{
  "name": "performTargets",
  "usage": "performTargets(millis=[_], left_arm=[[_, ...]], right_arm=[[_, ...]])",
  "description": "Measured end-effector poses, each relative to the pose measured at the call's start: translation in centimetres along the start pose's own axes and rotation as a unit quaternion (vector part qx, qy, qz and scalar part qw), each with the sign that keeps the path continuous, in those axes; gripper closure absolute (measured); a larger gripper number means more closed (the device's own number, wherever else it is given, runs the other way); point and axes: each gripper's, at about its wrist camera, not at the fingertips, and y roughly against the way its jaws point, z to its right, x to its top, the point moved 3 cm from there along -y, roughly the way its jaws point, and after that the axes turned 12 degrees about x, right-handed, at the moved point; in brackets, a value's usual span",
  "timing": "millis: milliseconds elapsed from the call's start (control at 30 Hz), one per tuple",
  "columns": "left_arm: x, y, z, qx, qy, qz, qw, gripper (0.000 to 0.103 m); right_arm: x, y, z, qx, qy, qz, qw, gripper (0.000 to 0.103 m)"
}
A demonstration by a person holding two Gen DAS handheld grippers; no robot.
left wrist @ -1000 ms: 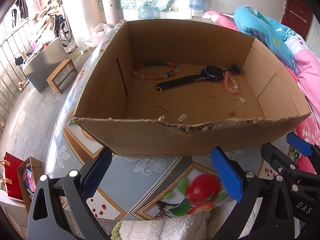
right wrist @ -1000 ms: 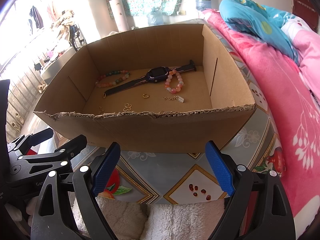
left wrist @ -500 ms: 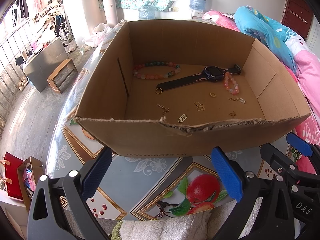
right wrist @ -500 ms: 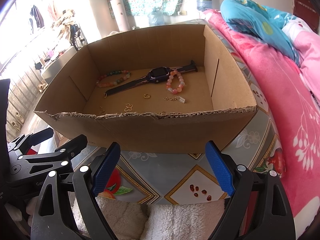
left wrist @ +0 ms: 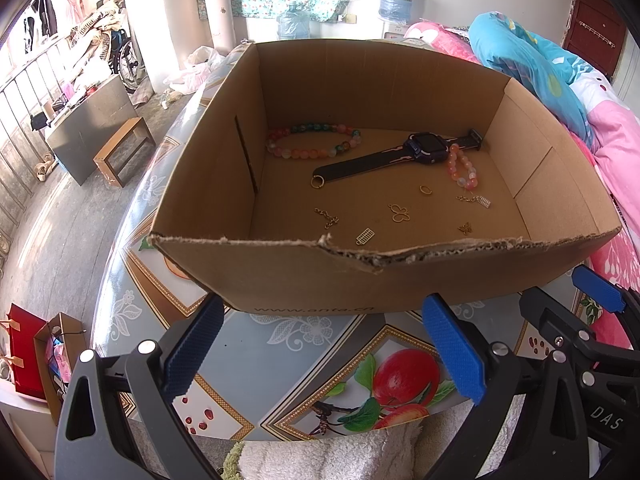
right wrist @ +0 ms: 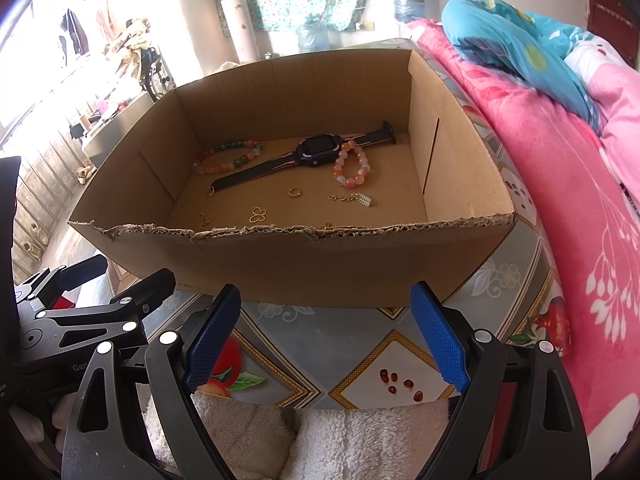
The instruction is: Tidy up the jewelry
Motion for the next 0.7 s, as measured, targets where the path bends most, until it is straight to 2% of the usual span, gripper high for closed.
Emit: performTargets(millis=[700], left_arm=[[0.01, 0.02, 0.02, 0.0, 0.001, -0.001, 1.0, 0.006]], right_arm=[[-0.07, -0.1, -0.25, -0.001, 0.001, -0.002, 1.0, 0.02]])
